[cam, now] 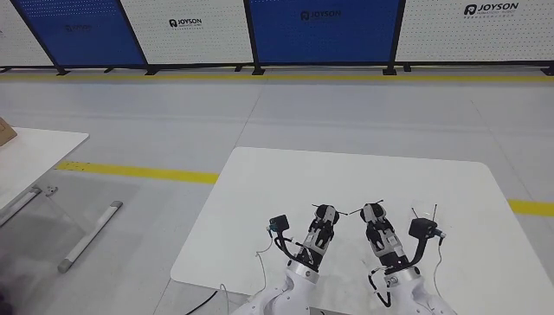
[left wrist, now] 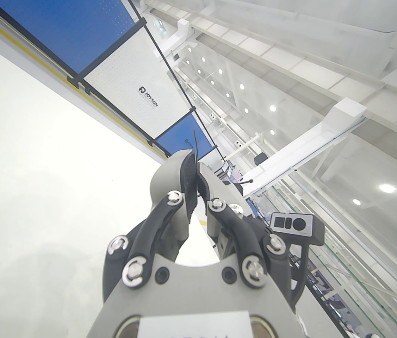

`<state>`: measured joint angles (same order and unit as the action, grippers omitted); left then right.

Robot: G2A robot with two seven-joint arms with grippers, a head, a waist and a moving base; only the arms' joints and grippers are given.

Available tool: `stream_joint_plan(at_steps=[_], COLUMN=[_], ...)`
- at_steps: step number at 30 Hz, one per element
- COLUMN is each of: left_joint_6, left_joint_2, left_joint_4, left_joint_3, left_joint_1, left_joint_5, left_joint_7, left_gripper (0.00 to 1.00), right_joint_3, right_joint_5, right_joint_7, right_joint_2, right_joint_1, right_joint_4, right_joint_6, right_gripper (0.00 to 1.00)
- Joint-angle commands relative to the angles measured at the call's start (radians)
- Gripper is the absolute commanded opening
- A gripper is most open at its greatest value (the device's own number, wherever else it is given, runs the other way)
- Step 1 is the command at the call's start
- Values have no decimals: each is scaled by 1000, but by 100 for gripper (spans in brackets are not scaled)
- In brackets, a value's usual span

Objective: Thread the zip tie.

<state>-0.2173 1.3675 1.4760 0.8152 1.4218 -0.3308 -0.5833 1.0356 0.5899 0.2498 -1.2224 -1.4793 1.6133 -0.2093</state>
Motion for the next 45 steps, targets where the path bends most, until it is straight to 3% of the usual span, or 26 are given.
stream_joint_plan(at_steps=[1,18,27,45], left_joint_6=[0,0,0,0], left_joint_2=[0,0,0,0], left_joint_4=[0,0,0,0], left_joint_3=[0,0,0,0], left_joint_1=[0,0,0,0], left_joint_5=[0,0,0,0], left_joint_7=[0,0,0,0], left_gripper=[0,0,0,0], right_joint_3=[-1,0,39,28], right_joint_5=[3,10,11,39], right_joint_7=[-7,-31,-16,-47], right_joint_2=[-2,-21,-21,-38], right_joint_1=[2,15,-18,-6], right_joint_4=[0,-19,6,3], right_joint_6=[3,7,-18,9], right_gripper=[0,0,0,0])
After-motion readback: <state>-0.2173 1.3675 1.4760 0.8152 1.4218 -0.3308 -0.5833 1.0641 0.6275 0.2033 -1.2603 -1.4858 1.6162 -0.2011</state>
